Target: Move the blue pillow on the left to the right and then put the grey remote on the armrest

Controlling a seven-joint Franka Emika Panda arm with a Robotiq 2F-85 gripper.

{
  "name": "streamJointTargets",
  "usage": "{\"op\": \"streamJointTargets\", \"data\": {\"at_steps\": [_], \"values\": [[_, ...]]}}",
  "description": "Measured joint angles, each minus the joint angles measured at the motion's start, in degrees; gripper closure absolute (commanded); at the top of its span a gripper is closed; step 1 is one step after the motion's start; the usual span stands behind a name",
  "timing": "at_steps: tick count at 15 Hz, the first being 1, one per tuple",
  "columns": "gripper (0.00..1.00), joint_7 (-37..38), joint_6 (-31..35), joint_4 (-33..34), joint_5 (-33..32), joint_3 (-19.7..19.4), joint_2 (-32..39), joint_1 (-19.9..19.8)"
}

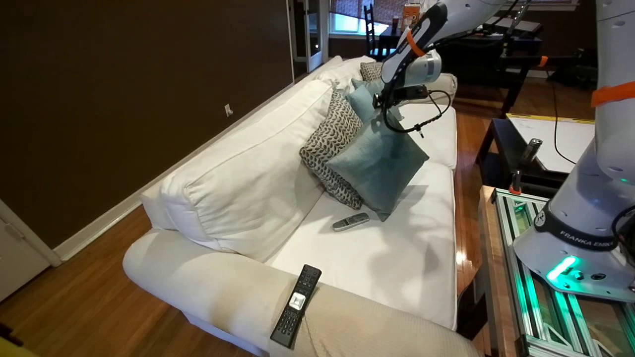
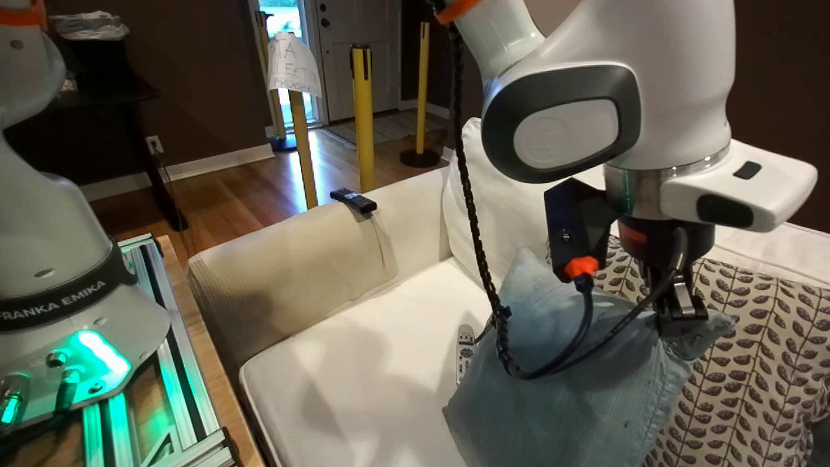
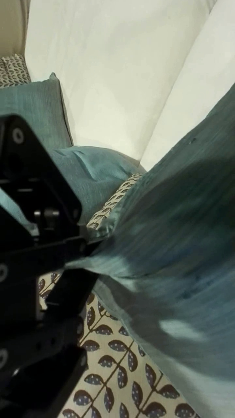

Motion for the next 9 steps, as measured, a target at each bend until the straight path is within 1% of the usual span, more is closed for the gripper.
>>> {"op": "streamJointTargets", "data": {"at_steps": [2,3,4,6,7,8,9], "values": [[0.97,-0.1,0.0,1.4,0.4,1.5,1.3,-1.5],[0.77,-0.1,0.0,2.2,0.5,2.0,2.1,-2.2],[0.62,-0.1,0.0,3.1,0.8,2.3,3.0,-2.8],[0.49,-0.1,0.0,4.8,1.9,3.2,4.6,-4.2],[0.4,-0.1,0.1,5.7,2.6,3.7,5.2,-4.9],[0.34,-0.1,0.1,6.4,3.3,4.1,5.5,-5.5],[0.25,0.0,0.1,6.9,4.0,4.7,5.5,-6.0]]}}
